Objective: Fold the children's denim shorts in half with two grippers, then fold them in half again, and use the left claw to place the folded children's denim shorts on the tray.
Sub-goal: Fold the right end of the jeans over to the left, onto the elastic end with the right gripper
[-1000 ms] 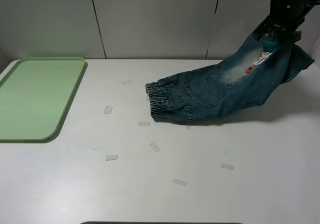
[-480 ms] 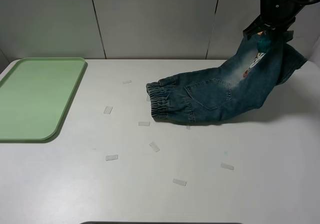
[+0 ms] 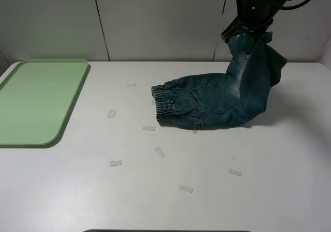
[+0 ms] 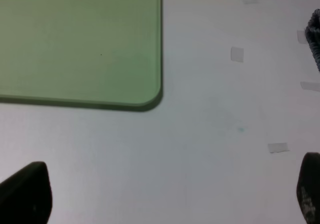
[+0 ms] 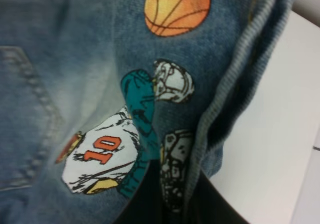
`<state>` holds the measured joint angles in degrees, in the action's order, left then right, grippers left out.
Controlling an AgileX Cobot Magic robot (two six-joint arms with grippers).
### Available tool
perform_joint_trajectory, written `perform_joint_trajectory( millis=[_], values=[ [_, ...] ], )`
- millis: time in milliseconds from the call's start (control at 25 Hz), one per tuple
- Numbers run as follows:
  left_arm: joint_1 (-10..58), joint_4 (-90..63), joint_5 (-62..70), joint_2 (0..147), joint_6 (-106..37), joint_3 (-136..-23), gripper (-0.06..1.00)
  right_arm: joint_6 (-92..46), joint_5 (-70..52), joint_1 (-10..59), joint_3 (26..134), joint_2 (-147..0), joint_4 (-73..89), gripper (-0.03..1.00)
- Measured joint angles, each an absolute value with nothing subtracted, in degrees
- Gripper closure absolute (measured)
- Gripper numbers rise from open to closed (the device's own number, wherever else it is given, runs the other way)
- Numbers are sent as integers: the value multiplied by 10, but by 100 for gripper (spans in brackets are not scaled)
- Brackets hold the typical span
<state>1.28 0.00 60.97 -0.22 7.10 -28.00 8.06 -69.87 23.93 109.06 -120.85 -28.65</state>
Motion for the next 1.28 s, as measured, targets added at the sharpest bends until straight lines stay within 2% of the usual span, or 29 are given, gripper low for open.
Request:
perform_joint_trajectory(
  millis=[480,840,1280],
  values=[
    [13,0,610,-2,71,-280,-3,134,-699,311,1090,-1208,-269,97],
    [13,0,610,-2,71,-280,-3,174,-699,356,1030,-1206,-244,97],
    [13,3,610,-2,71,-280,-3,216,-699,375,1030,-1206,-189,97]
  ],
)
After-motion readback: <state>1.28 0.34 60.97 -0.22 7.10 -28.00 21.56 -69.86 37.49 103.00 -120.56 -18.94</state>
